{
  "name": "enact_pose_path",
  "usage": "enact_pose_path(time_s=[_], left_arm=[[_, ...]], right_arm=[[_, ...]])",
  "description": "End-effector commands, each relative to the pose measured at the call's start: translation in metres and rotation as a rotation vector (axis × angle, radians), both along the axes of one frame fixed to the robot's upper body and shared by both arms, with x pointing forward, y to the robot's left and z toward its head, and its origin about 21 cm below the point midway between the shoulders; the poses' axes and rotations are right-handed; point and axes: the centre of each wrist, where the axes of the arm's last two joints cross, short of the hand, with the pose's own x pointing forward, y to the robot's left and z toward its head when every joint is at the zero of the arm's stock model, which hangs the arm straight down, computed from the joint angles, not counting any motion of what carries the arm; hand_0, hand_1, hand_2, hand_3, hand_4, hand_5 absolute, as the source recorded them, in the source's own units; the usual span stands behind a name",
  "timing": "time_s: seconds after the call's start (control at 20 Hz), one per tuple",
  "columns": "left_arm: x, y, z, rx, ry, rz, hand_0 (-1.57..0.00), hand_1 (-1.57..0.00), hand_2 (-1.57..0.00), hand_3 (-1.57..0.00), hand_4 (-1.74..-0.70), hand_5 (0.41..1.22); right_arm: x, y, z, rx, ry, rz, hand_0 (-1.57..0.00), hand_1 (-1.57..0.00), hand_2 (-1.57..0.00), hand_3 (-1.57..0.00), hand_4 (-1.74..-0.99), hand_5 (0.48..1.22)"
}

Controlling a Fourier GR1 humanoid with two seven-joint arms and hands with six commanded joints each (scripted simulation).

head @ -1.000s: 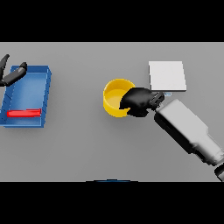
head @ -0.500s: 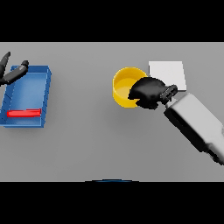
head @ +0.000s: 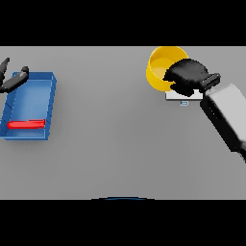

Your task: Pick up the red beaker and tilt it to pour out 1 green nut into yellow bowl. Pick up the yellow bowl and place it on the metallic measuring scale.

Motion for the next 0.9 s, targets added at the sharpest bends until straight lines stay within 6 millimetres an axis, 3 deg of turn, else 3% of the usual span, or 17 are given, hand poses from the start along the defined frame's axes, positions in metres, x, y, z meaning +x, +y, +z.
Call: enact_pose_path(time_s=[0.0, 0.4, 0.8, 0.85], left_arm=[[-0.002, 0.000, 0.000, 0.000, -0.011, -0.010, 0.00, 0.00, 0.00, 0.00, -0.85, 0.746], [-0.006, -0.002, 0.004, -0.002, 0.029, 0.019, 0.00, 0.00, 0.00, 0.00, -0.86, 0.779], [-0.002, -0.007, -0.003, 0.021, 0.037, 0.017, 0.00, 0.00, 0.00, 0.00, -0.85, 0.807], [-0.002, -0.007, 0.003, 0.021, 0.029, 0.017, 0.00, 0.00, 0.00, 0.00, -0.85, 0.802]], right_arm=[[0.004, -0.009, -0.003, 0.001, 0.001, -0.011, -1.57, -1.57, -1.55, -1.15, -1.741, 1.221], [0.026, -0.047, -0.026, 0.018, 0.003, -0.156, -1.57, -1.57, -1.50, -1.18, -1.741, 1.221], [0.035, -0.059, -0.057, 0.028, 0.044, -0.227, -1.57, -1.57, -1.38, -1.38, -1.741, 1.221], [0.036, -0.059, -0.059, 0.025, 0.047, -0.232, -1.57, -1.57, -1.38, -1.39, -1.741, 1.221]])
